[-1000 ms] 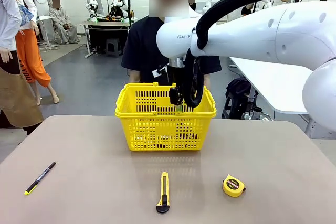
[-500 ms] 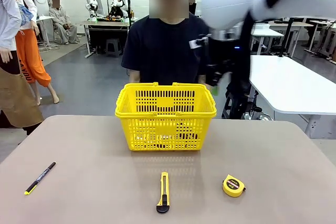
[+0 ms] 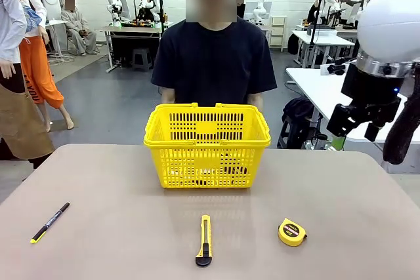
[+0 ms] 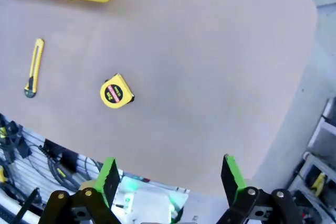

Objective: Place the items the person wants into the basket.
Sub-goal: Pick up the item the person points to and place it in the Market Basket.

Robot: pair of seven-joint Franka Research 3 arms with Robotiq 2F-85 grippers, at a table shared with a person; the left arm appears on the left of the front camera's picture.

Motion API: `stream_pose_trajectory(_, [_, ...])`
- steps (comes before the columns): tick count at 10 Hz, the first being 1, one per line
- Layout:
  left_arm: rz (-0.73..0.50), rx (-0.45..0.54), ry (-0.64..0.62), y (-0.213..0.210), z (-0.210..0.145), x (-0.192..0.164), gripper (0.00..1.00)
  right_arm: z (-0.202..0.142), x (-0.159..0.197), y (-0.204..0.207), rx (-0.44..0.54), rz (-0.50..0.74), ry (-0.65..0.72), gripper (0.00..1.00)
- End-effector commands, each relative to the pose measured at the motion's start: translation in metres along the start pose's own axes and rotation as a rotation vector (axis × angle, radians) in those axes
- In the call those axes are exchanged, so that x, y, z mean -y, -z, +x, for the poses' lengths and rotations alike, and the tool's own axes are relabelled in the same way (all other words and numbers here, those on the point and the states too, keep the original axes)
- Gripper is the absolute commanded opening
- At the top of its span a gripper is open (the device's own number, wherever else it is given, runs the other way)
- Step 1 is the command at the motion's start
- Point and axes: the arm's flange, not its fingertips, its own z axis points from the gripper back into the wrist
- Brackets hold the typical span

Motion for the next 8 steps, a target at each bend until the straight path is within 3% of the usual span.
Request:
stream_pose_trajectory(1, [-0.005, 0.01, 0.008, -0.0006, -0.0002, -0.0004, 1.0, 0.0035, -0.0011, 0.0028, 0.046, 0.042, 0.008, 1.0])
stream_pose_trajectory(2, [-0.005, 0.01, 0.008, -0.0006, -0.0002, -0.0004, 1.0, 0.0047, 0.0, -0.0003, 0.056, 0.05, 0.078, 1.0])
stream_pose_trajectory(3, [-0.005, 0.01, 0.008, -0.0006, -0.0002, -0.0004, 1.0, 0.0002, 0.0023, -0.0001, 0.015, 0.01, 0.009, 1.0])
stream_pose_trajectory(8, [-0.005, 0.01, 0.008, -0.0006, -0.0002, -0.0004, 1.0, 0.0002, 0.0023, -0.0001, 0.015, 0.01, 0.009, 1.0])
